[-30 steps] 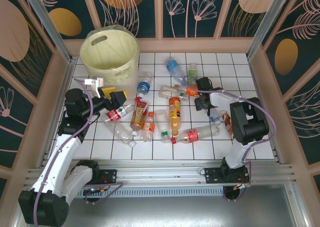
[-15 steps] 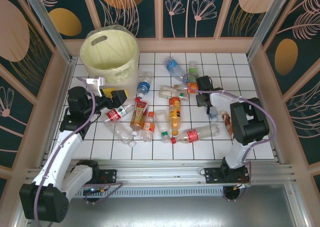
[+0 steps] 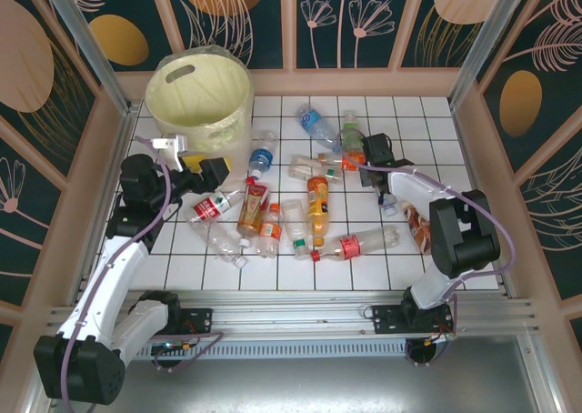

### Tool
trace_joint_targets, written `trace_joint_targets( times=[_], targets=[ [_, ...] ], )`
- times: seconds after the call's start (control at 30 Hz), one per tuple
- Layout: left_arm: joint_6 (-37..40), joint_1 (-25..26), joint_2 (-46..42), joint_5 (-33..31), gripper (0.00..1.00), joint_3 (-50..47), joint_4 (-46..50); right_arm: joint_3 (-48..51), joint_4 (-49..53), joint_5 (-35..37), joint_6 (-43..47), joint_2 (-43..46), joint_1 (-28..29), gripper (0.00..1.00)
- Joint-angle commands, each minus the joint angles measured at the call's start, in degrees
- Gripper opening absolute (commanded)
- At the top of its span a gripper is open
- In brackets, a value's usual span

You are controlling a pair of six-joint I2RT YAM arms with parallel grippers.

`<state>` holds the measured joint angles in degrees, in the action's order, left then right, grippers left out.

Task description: Put the plastic bottles in the bin

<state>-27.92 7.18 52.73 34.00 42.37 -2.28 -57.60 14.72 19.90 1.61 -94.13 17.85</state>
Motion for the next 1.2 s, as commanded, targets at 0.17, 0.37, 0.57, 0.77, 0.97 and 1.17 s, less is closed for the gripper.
trace_joint_targets(
  times=[0.17,0.37,0.57,0.77,0.97,1.17],
  targets=[
    [-0.2,1.84,0.17,-0.4,0.99,2.41,0.27,0.92,-1.54,-1.0,-0.46,5.25,-0.5,0.54],
    [-0.13,7.02,2.25,-2.29,0.99,4.68,-0.79,0.45,-1.1,-2.24,-1.54,9.11,-0.66,0.54],
    [0.98,16.08,7.53,-6.85,0.99,9.05,-0.57,-0.91,-0.53,-10.92,-5.07,14.84,-1.57,0.54],
    [0.77,24.83,14.24,-10.5,0.99,12.75,-2.89,-2.86,-1.3,-19.15,-10.63,19.76,-1.63,0.55],
    [0.94,29.54,21.41,-10.84,0.99,18.54,-2.37,-2.27,-4.29,-28.65,-15.95,23.63,-1.65,0.55],
    [2.62,32.43,27.24,-10.15,0.99,23.86,-1.06,-2.03,-4.76,-31.51,-17.82,26.27,-1.98,0.55]
  ],
)
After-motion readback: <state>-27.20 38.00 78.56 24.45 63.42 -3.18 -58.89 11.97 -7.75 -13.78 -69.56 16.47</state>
